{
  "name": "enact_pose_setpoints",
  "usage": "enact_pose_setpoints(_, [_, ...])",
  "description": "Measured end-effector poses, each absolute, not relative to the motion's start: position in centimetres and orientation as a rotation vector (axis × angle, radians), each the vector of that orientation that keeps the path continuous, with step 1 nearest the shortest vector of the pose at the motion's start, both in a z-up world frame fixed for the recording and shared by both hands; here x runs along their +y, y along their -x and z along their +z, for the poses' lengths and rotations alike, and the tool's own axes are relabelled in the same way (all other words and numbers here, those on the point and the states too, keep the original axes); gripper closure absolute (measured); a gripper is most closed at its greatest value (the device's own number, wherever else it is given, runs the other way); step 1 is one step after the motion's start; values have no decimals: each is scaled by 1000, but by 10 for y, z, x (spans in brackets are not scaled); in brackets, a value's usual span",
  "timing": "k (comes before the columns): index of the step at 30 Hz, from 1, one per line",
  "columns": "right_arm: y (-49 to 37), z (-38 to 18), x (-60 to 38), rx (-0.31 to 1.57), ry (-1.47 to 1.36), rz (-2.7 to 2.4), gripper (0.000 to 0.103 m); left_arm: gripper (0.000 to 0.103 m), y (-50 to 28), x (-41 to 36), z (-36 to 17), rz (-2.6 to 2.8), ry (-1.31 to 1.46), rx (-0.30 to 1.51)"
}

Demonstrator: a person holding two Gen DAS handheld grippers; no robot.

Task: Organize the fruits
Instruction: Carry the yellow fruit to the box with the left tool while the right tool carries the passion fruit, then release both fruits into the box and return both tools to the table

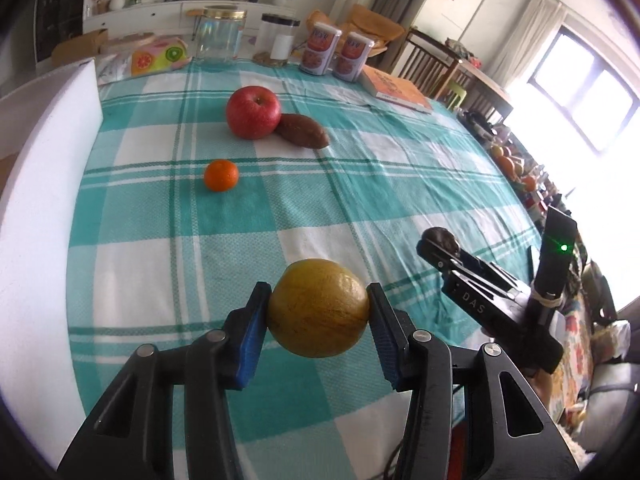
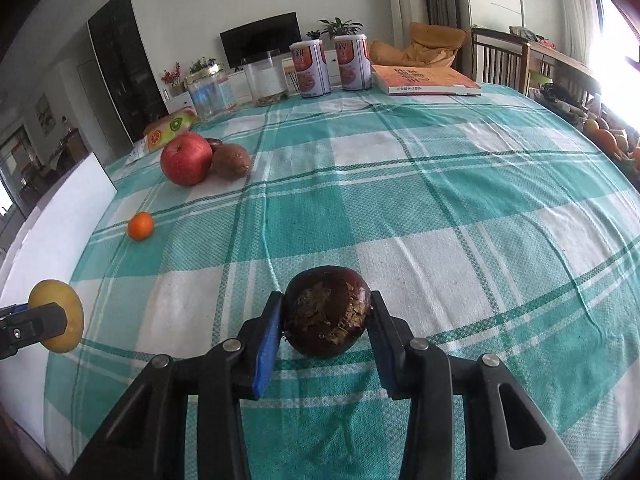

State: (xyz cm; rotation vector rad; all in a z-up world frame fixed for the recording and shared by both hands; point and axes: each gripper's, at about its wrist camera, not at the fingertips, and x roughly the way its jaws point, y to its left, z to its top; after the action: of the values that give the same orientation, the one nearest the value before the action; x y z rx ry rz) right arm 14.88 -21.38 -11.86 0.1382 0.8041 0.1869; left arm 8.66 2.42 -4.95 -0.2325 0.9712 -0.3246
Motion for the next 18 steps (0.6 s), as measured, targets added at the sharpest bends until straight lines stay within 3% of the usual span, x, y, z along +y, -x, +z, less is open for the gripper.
enact_pose_setpoints(10, [-106, -45, -90, 815, -265, 665, 62, 53, 8, 133, 36, -244, 346, 869])
enact_pose_setpoints(14, [-86, -14, 4, 856, -227, 930, 62, 53, 21, 208, 32, 11, 365, 837])
enact_pose_setpoints(18, [-67, -17, 93, 951, -138, 1100, 62, 53, 32, 273, 3, 262, 385, 842])
